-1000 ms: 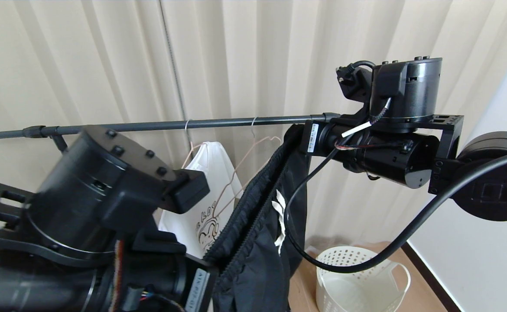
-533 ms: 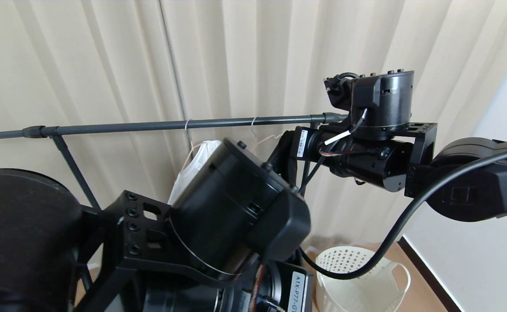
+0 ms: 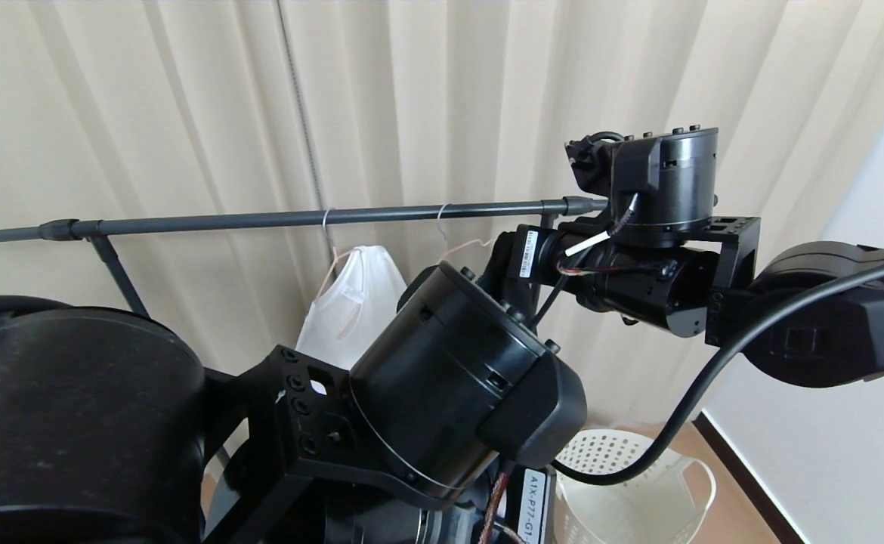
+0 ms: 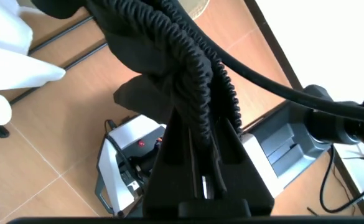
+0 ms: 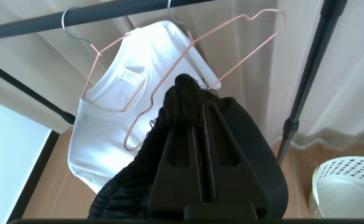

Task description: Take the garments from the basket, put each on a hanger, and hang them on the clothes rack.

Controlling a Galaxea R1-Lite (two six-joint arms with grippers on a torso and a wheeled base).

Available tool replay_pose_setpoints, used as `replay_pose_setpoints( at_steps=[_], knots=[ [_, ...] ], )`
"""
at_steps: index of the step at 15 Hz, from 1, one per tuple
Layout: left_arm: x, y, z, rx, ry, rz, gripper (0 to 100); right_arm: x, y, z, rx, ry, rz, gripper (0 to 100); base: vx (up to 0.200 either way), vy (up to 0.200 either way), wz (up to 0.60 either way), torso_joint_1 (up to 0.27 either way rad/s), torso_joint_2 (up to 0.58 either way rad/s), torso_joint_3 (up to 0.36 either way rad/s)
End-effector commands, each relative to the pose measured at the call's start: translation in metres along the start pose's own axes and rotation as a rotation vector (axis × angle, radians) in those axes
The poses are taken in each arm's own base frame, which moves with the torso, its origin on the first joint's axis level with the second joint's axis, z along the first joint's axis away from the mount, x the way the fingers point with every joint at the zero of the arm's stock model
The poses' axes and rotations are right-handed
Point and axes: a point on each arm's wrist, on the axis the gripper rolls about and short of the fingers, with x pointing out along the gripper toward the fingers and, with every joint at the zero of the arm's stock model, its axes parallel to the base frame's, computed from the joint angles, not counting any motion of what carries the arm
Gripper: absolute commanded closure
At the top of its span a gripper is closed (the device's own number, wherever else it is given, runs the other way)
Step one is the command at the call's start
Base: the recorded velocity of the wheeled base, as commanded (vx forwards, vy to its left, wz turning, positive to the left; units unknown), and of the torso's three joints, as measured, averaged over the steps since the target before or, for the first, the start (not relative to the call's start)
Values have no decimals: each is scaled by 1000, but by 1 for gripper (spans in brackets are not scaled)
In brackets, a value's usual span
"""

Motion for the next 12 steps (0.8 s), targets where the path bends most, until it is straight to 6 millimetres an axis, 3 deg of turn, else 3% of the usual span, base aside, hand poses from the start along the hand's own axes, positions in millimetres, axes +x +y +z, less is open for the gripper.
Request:
replay_pose_setpoints(
  at_steps=[1,4,6,8,12],
  knots=[
    [2,6,3,-12,-15,37,100,-5,-4,7,1,-18,-8,100,0,0,0,0,0,0],
    [2,28,16,-64,-57,113,100,-10,-17,18,-30,-46,-43,100,0,0,0,0,0,0],
    [3,44,29,-94,-85,152,100,-22,-24,28,-50,-75,-55,100,0,0,0,0,0,0],
    [17,60,40,-115,-115,189,100,-41,-28,33,-103,-103,-87,100,0,0,0,0,0,0],
    [38,79,53,-93,-162,234,100,-48,-34,21,-133,-85,-148,100,0,0,0,0,0,0]
  ],
)
